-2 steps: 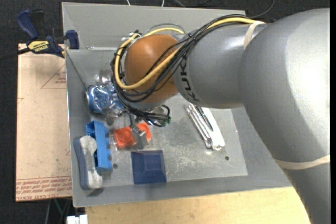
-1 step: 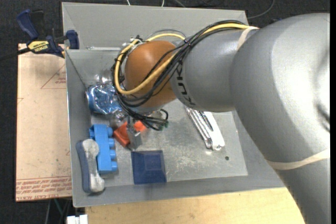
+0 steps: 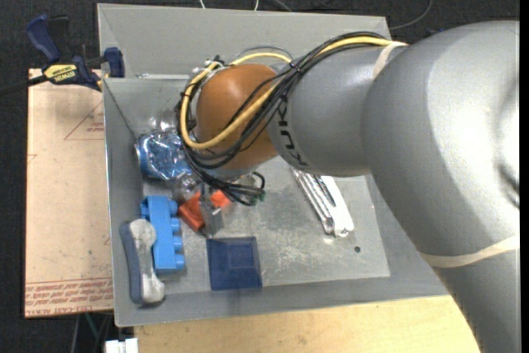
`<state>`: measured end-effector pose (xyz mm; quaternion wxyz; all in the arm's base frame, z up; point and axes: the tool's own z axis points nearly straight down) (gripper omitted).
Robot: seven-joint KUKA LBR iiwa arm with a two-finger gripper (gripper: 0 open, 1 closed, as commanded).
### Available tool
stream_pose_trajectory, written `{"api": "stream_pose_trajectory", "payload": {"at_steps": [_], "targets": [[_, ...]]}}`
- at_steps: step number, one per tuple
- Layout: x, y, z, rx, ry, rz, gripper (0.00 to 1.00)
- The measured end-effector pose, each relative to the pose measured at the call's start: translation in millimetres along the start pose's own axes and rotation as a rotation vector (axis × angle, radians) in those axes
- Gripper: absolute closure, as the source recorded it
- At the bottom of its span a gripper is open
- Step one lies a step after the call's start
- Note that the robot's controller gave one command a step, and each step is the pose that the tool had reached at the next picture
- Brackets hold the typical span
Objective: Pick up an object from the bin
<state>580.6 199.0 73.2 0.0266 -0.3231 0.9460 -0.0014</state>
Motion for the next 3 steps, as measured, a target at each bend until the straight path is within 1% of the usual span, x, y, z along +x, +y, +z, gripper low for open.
{"api": "stream_pose_trajectory", "payload": {"at_steps": [1,2,3], "targets": [[-13.3,4,1,0.002,-0.006,-0.189,1.00],[-13.1,-1,-84,-0.002,-0.001,-0.102,1.00],[-16.0,3,-44,0.000,-0.007,-0.145,1.00]]}}
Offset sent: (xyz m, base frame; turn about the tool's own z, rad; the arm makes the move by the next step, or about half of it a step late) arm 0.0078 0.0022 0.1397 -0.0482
